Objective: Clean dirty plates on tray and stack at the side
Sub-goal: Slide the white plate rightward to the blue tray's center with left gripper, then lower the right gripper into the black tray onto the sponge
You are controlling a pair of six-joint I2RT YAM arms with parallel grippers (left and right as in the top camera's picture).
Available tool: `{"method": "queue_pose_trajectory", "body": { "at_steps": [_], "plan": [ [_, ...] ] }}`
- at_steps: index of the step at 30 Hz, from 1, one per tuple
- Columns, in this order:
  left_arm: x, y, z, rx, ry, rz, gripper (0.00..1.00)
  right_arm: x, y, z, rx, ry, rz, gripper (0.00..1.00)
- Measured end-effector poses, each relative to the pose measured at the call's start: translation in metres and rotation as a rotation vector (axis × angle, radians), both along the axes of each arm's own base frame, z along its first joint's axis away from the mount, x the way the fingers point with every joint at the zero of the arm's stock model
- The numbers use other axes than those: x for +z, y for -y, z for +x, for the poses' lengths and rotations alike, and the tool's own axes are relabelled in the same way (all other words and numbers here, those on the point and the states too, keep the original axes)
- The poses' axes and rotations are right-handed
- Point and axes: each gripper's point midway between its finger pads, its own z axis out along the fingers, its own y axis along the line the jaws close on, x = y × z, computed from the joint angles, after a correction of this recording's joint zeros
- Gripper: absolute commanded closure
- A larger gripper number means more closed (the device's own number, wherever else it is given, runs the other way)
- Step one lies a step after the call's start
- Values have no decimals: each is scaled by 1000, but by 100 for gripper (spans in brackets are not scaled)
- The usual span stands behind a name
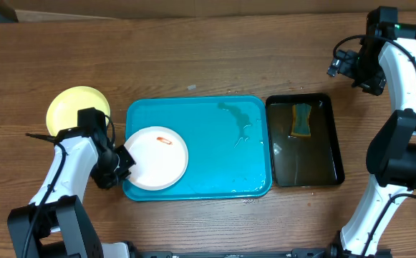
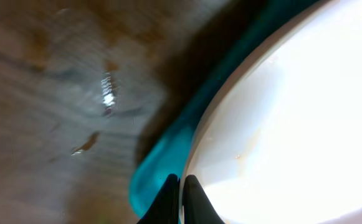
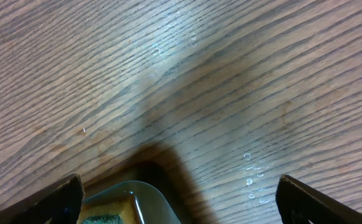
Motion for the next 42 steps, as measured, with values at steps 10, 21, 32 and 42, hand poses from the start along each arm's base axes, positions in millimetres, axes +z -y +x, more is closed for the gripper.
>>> {"method": "queue_pose_trajectory", "body": {
  "at_steps": [10,21,32,42],
  "plan": [
    [6,36,49,-192,225,-87,96,0,0,0,0,0,0,0],
    [21,102,94,-423,449,-74,96,0,0,0,-1,0,1,0],
    [20,119,96,-490,472,21,96,0,0,0,0,0,0,0],
    [13,113,96,-486,451,54,96,0,0,0,0,0,0,0]
  ]
}}
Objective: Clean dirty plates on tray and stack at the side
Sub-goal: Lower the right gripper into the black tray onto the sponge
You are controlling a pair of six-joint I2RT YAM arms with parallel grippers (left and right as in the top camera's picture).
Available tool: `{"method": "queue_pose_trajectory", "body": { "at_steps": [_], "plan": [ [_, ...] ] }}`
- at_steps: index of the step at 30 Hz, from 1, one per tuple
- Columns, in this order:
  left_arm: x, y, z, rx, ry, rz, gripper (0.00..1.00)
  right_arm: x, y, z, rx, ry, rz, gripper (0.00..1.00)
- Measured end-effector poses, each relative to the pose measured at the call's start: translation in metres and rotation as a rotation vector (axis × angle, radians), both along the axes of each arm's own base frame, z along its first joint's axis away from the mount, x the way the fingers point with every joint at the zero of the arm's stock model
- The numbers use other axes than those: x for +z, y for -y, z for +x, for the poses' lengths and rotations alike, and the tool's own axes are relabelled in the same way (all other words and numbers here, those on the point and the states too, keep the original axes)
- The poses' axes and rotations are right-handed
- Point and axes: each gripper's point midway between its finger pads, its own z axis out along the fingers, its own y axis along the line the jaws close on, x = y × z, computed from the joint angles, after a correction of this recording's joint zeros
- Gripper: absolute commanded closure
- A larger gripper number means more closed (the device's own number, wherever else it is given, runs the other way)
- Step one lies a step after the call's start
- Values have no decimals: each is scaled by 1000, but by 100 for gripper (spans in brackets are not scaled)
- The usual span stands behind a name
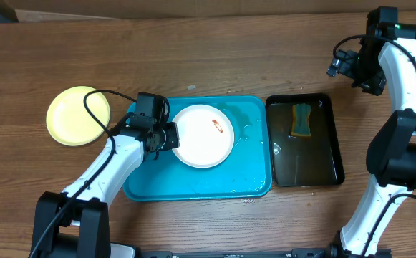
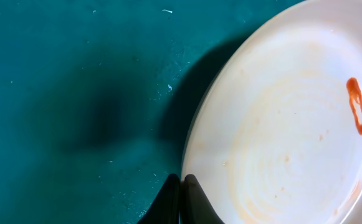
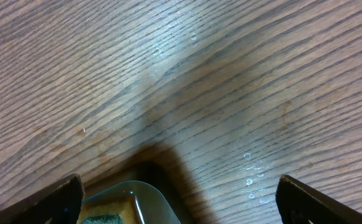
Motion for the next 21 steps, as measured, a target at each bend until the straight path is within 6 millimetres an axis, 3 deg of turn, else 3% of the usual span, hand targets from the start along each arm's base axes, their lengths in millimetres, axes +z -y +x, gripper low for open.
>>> {"method": "queue_pose_trajectory", "body": {
  "at_steps": [5,7,11,13,17,21],
  "plan": [
    [0,-1,0,1,1,3,96,0,-1,-2,1,-7,6,0],
    [0,-1,0,1,0,3,96,-2,-6,-16,5,-65,28,0],
    [-1,-1,-2,1,-7,4,96,2,-11,-32,22,-129,52,22],
    [-2,-1,-4,1,-16,6,96,16,-14,-40,43,-156,57,23],
    [-5,-1,-5,1,-28,8,96,50,-25,-35,88,-114,47,18],
    [-20,0,-6,10,-66,5,94,73,-61,-42,184,-100,39,17]
  ]
}}
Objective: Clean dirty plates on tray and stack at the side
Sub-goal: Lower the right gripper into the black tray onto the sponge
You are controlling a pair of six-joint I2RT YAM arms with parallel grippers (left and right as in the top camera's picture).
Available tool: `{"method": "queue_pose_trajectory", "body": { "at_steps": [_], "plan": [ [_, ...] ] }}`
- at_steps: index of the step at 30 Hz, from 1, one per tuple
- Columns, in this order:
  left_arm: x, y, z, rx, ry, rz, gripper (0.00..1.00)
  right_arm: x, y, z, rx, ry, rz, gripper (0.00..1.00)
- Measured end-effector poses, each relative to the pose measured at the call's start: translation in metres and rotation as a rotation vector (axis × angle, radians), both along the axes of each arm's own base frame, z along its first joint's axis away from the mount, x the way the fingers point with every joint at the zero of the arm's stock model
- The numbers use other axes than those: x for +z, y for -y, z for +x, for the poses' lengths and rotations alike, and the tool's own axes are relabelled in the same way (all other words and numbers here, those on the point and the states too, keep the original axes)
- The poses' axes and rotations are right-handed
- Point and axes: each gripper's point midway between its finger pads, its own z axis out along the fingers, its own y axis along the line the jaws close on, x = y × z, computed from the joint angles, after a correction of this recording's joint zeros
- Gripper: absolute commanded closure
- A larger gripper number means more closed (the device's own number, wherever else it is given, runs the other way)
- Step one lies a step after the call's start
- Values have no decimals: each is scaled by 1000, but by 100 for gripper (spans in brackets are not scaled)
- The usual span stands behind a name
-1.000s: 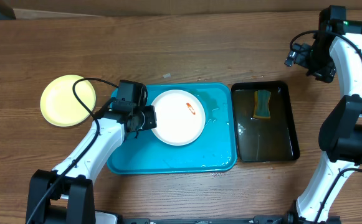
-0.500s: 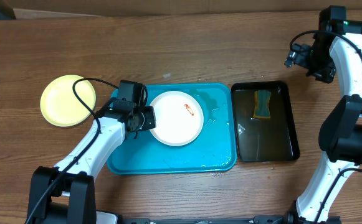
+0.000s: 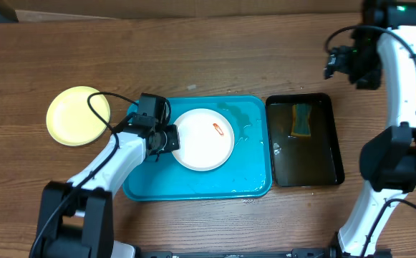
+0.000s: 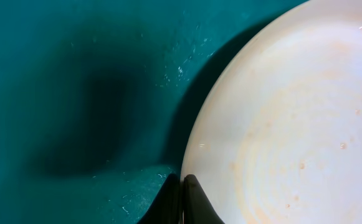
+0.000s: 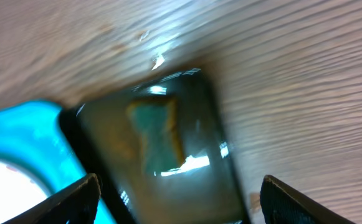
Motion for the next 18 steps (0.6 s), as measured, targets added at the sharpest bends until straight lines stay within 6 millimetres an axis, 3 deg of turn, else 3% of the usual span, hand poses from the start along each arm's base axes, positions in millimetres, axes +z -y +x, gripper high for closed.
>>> {"method": "queue_pose_trajectory", "body": {
  "at_steps": [4,8,13,18],
  "plan": [
    [-9,1,-2,3,-27,-5,86,0,-46,-5,113,-8,-1,18],
    [-13,2,-6,1,-52,-10,81,-28,-75,-18,187,-71,-46,22],
    [-14,3,-11,-5,-75,-13,80,-66,-71,-36,162,-153,-155,32],
    [-13,3,-11,-8,-74,-14,79,-98,-56,-52,119,-216,-208,32]
  ]
}}
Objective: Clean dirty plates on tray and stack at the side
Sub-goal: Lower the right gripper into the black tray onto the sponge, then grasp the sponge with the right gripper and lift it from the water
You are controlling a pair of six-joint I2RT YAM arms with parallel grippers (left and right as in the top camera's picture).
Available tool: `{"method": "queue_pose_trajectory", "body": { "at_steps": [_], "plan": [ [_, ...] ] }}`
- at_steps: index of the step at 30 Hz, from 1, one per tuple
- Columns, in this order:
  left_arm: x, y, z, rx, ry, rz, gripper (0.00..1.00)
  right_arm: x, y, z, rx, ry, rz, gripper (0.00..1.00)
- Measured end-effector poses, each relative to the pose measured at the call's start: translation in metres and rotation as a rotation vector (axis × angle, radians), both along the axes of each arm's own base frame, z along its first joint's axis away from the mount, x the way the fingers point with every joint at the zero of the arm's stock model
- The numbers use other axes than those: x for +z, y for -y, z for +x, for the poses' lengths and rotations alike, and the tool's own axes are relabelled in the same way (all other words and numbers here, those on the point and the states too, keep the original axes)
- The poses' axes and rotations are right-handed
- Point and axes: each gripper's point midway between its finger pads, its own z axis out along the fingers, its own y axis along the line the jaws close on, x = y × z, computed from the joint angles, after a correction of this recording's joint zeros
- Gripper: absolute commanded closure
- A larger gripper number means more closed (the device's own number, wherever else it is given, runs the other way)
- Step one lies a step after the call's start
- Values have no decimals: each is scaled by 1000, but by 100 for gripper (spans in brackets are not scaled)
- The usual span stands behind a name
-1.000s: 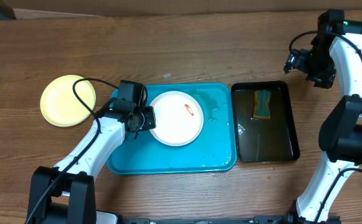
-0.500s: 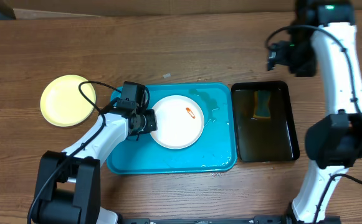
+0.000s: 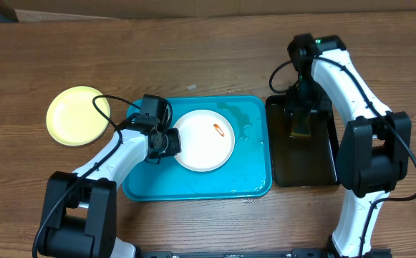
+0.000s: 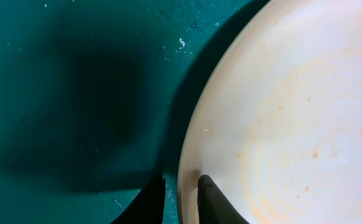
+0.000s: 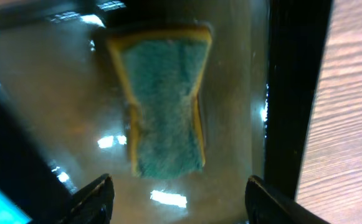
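Observation:
A white plate point(image 3: 204, 140) with a red smear point(image 3: 217, 128) lies in the middle of the teal tray point(image 3: 250, 179). At its left rim sits my left gripper point(image 3: 166, 142). In the left wrist view the left gripper point(image 4: 181, 199) is open a little, its fingers point(image 4: 152, 200) straddling the rim of the plate point(image 4: 280, 112). My right gripper point(image 3: 301, 107) hangs over the black water basin point(image 3: 333, 161). Wide open in its wrist view, the right gripper point(image 5: 181, 199) has the green-and-yellow sponge point(image 5: 165, 102) lying in the water just ahead of it.
A clean yellow plate point(image 3: 77, 115) rests on the wooden table left of the tray. The basin's black wall point(image 5: 293, 93) stands right of the sponge. Water drops speckle the tray point(image 4: 56, 93) near the plate.
My left fingers, then shut on the plate's rim, now stand slightly apart around it. The right gripper has moved from the table's far right corner to over the sponge in the basin.
First my left gripper was shut on the white plate's rim at the tray's left edge, with the right arm at the far right. Then the plate was at the tray's middle, still held. Now the left jaws have parted and the right gripper is above the sponge.

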Motion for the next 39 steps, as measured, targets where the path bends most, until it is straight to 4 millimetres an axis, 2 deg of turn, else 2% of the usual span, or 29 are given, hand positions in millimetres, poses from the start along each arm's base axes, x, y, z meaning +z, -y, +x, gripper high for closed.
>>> {"method": "queue_pose_trajectory", "body": {
  "at_steps": [6,9,11,13,16,17,18,19,20,21,24,28,32,34,35,36,37,39],
  "plan": [
    [0,0,0,-1,0,0,79,-28,2,-12,-13,-25,-5,32],
    [0,0,0,-3,1,1,79,-45,0,-17,-23,-27,10,37],
    [0,0,0,-3,1,1,79,-53,0,-21,-26,-31,15,59],
    [0,0,0,-3,1,1,79,-60,-1,-23,-29,-32,20,96],
    [1,0,1,-3,2,0,78,-62,-1,-26,-29,-41,19,96],
    [1,0,1,-3,3,0,77,-62,0,-28,-30,-47,18,85],
    [1,0,1,-3,2,0,76,-61,0,-30,-26,-56,17,65],
    [1,0,1,-3,2,0,75,-60,1,-33,-18,-71,16,52],
    [0,0,1,-3,2,0,74,-59,2,-37,-18,-89,12,43],
    [0,0,1,-3,1,1,74,-58,2,-40,-17,-102,10,39],
    [0,0,0,-3,-1,1,74,-55,2,-37,-6,-96,12,37],
    [0,0,0,-3,-2,1,73,-52,0,-18,-2,-27,21,37],
    [0,0,-1,-3,-6,2,73,-53,0,-11,-5,2,26,37],
    [0,0,-1,-3,-6,2,73,-54,-1,-8,-4,15,29,44],
    [0,0,-1,-3,-7,2,73,-54,-1,-7,-4,18,29,55],
    [0,0,-1,-3,-7,2,74,-54,-1,-6,-8,22,28,70],
    [0,0,-1,-3,-7,2,73,-54,0,-7,1,19,28,96],
    [0,0,-1,-3,-8,3,74,-54,-1,-8,-5,16,29,96]
  ]
}}
